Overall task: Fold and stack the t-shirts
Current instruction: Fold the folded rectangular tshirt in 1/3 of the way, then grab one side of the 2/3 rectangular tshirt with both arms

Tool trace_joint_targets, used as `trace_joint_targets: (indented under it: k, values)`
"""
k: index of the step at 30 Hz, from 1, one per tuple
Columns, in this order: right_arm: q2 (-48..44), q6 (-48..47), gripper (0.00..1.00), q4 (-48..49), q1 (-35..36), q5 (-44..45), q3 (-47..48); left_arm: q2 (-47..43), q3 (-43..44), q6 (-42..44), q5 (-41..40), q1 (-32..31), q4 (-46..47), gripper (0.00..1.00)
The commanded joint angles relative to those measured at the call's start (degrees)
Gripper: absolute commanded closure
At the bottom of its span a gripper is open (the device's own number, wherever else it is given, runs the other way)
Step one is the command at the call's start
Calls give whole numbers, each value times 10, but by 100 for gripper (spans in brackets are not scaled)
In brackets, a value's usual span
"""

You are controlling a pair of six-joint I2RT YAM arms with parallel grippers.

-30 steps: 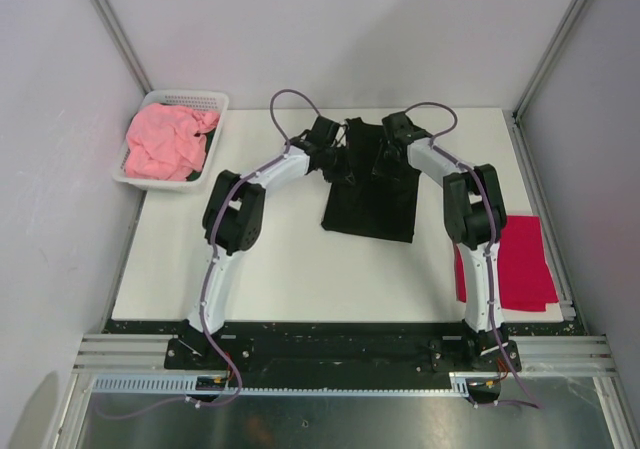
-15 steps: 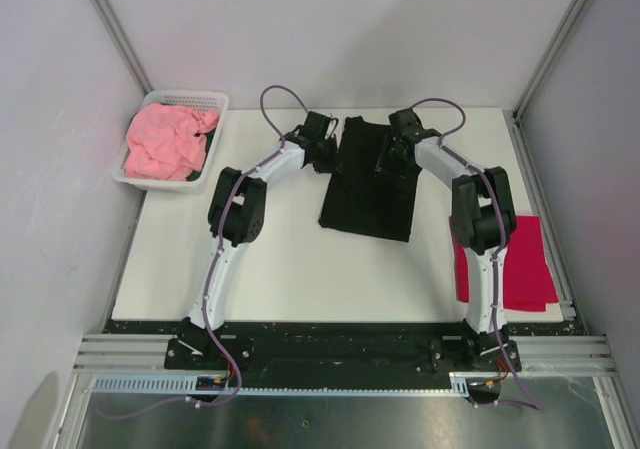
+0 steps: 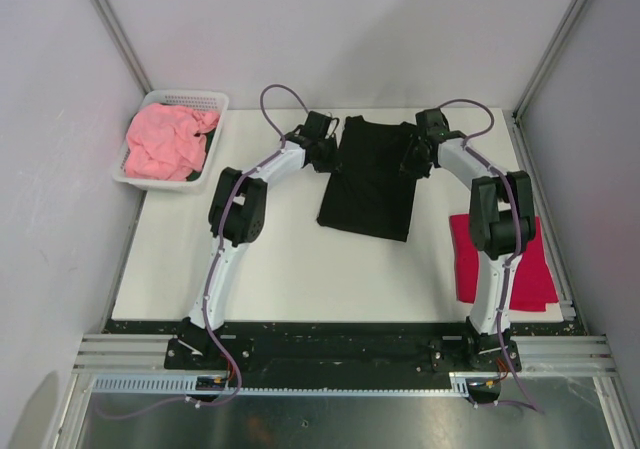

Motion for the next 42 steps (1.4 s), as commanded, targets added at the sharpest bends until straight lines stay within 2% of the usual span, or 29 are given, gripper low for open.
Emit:
trace_joint_targets:
  k: [1,13,16,19,24,26,29,35,38,42]
  values:
    - [14,-15,79,21,-13,5,3,2,25,4,-15,5,7,100]
    - [80,-35,79,-11,-32,21,57,2,21,20,-11,10,7,98]
    - [75,-41,75,-29,-32,24,83,-7,25,35,3,12,10,96]
    - [65,-50,67,-55,-29,40,121,-30,27,56,23,13,15,89]
    - [20,-45,62,-96,-18,50,147,-112,-13,70,39,13,17,69]
    - [-14,-30,64,-95,-12,43,112,-155,-57,63,36,14,17,66]
    - [-83,-3,67,-61,-2,7,11,-224,-148,36,33,13,21,65]
    - [-212,40,70,0,29,-28,-201,-341,-341,7,46,13,55,71]
    - [-249,62,73,30,44,-40,-273,-375,-408,3,58,14,72,73]
    - [-260,79,75,47,63,-36,-323,-400,-467,3,67,12,84,74]
